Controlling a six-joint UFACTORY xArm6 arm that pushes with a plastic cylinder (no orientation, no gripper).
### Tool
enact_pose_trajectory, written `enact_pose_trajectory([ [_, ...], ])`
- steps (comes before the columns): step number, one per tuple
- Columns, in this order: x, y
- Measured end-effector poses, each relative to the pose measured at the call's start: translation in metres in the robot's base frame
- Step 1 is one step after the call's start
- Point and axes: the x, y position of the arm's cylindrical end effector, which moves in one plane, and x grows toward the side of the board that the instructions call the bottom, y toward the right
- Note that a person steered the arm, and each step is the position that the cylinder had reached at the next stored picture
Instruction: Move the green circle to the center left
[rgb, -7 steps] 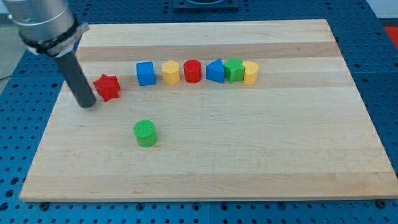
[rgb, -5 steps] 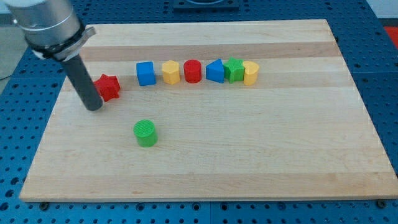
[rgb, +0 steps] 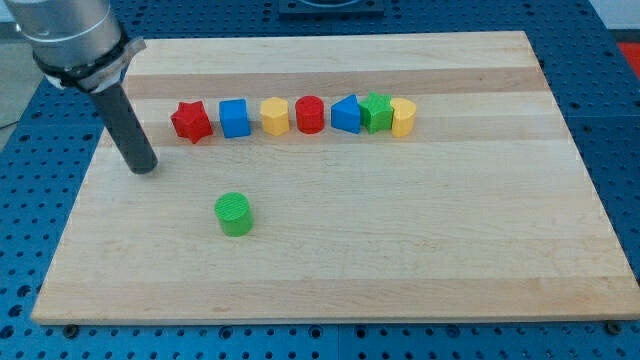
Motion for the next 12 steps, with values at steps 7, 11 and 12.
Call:
enact_pose_trajectory([
  [7,0.104,0.171],
  [11,0.107,0.118],
  [12,0.107,0.101],
])
